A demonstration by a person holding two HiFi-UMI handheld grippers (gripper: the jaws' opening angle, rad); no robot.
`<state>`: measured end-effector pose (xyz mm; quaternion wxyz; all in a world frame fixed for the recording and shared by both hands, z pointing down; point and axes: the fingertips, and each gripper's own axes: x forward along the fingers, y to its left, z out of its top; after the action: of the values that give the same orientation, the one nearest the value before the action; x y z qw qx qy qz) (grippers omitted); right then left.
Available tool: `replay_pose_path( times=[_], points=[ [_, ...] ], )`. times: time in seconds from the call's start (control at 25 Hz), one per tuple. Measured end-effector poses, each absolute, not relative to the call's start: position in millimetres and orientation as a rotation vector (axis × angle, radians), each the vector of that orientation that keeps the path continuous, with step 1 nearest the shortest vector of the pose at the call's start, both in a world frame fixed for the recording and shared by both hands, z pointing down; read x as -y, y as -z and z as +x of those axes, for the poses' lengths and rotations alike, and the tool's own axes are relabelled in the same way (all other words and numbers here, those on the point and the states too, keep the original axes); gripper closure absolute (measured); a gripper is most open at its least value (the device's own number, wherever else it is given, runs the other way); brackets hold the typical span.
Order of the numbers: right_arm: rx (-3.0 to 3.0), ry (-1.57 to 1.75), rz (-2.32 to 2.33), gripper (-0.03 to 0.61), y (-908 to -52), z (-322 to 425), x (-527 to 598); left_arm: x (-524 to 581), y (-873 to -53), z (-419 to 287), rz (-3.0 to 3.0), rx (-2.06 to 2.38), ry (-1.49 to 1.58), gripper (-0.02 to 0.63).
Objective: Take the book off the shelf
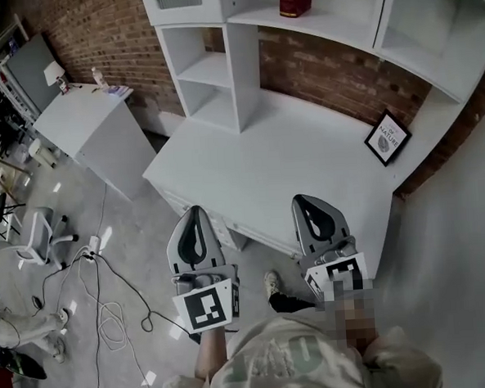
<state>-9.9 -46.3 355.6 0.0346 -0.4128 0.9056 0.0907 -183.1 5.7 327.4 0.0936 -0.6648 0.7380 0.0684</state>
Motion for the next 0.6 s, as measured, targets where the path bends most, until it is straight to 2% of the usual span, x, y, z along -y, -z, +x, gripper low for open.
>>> replay_pose_path(
  times=[0.28,0.6],
  points=[
    [-2.818,-0.327,-1.205,0.565,-334.8,-20.2,170.2,117.7,-313.0,-192.7,-1.935,-2.212,-0.233,0.600],
    [-2.832,-0.239,-1.206,0.564,-345.4,-24.6,238.2,188.5,-319.4,-180.8,-2.020,-2.203,-0.182,0.601]
  ],
)
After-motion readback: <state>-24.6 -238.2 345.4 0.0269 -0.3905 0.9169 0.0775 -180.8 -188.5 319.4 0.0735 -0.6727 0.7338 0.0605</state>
